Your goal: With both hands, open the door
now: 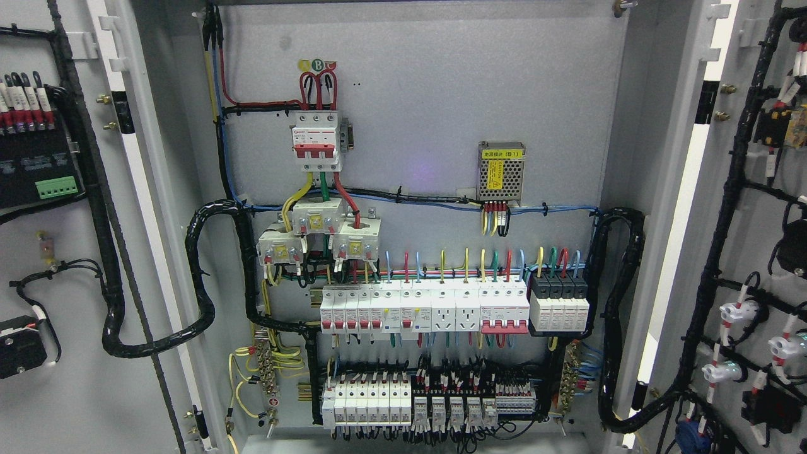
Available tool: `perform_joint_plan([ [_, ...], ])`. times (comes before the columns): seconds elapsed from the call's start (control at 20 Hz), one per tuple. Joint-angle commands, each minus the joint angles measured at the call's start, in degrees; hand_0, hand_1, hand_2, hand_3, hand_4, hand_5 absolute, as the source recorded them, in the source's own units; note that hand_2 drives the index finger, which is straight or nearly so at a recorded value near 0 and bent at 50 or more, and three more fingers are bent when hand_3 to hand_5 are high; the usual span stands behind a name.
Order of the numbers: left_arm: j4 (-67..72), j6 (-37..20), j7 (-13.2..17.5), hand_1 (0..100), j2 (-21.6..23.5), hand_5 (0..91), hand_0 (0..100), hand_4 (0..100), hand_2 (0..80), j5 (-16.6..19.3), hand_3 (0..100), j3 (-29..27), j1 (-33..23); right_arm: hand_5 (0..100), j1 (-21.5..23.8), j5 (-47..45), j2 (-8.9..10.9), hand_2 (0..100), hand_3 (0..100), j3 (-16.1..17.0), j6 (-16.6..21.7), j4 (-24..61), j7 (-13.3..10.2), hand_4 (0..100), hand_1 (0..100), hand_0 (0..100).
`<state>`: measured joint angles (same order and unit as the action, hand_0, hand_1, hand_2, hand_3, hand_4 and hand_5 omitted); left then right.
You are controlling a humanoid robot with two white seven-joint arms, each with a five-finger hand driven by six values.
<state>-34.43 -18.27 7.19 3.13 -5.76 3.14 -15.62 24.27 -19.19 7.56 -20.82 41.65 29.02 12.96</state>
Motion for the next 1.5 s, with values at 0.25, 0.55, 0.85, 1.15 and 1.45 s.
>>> perform_joint_plan([
  [0.25, 32.65, -0.02, -0.16, 0, -5.07, 0.0, 0, 3, 0.0, 0.31, 0, 0.29, 7.79, 0, -5.11, 0.56, -8.79, 0, 0, 9.13, -14.47, -16.45, -7.42, 0, 0, 11],
  [0.55, 36.63, 2.44, -0.24, 0, -5.51, 0.0, 0, 3, 0.0, 0.31, 0, 0.29, 8.68, 0, -9.23, 2.14, -9.76, 0, 0, 9.74, -23.19, -18.73, -9.88, 0, 0, 11],
  [0.85, 36.8, 8.76, -0.24, 0, -5.51, 0.0, 0, 3, 0.0, 0.31, 0, -0.15, 8.76, 0, -13.11, 2.67, -11.17, 0, 0, 8.86, -25.74, -23.57, -11.47, 0, 0, 11],
  [1.15, 36.63, 12.38, -0.24, 0, -5.51, 0.0, 0, 3, 0.0, 0.22, 0, -0.32, 8.76, 0, -13.99, 6.1, -11.17, 0, 0, 8.95, -29.78, -23.83, -12.7, 0, 0, 11],
  [1.45, 36.36, 15.19, -0.16, 0, -5.51, 0.0, 0, 3, 0.0, 0.22, 0, -0.32, 8.85, 0, -15.04, 8.91, -11.26, 0, 0, 8.69, -34.79, -24.27, -13.05, 0, 0, 11],
])
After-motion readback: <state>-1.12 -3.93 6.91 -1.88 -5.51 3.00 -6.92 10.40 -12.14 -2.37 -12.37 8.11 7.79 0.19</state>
